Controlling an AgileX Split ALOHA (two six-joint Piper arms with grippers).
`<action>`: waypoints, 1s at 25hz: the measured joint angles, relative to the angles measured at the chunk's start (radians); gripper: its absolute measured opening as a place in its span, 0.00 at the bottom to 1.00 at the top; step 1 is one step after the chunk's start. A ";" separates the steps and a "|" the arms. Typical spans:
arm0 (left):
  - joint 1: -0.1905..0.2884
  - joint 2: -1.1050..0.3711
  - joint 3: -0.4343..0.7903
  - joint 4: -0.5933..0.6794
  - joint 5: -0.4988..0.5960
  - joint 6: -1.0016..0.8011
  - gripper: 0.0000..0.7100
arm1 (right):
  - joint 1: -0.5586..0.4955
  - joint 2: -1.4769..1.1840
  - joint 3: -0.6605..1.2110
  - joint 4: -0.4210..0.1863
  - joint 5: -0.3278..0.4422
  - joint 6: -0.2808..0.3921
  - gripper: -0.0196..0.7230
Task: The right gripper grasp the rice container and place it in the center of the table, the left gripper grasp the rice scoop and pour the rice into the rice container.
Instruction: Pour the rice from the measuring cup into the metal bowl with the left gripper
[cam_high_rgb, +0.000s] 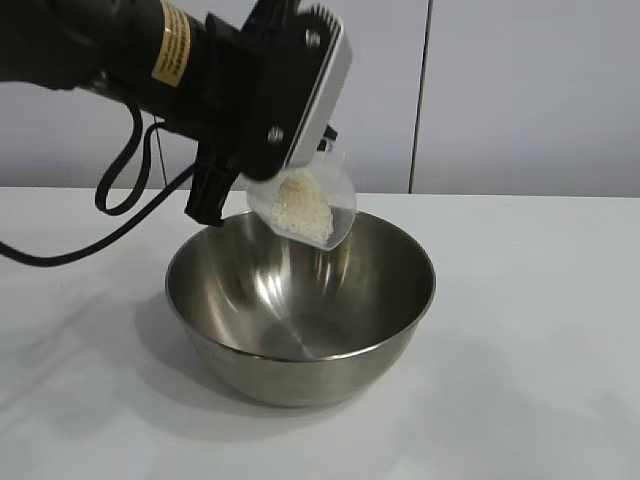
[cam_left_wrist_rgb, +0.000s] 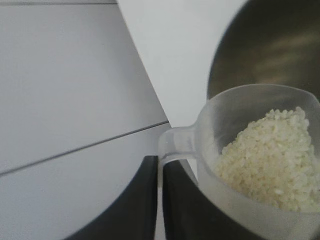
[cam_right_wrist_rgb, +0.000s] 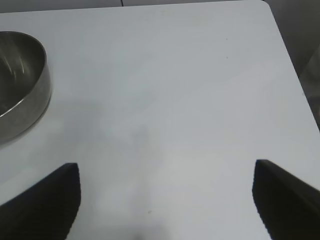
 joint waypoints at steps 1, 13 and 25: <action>0.000 0.013 0.000 0.000 -0.001 0.087 0.02 | 0.000 0.000 0.000 0.000 0.000 0.000 0.89; 0.000 0.052 -0.001 0.000 -0.091 0.412 0.02 | 0.000 0.000 0.000 0.000 0.001 0.000 0.89; 0.000 0.052 -0.001 -0.015 -0.067 0.682 0.02 | 0.000 0.000 0.000 0.000 0.000 0.000 0.89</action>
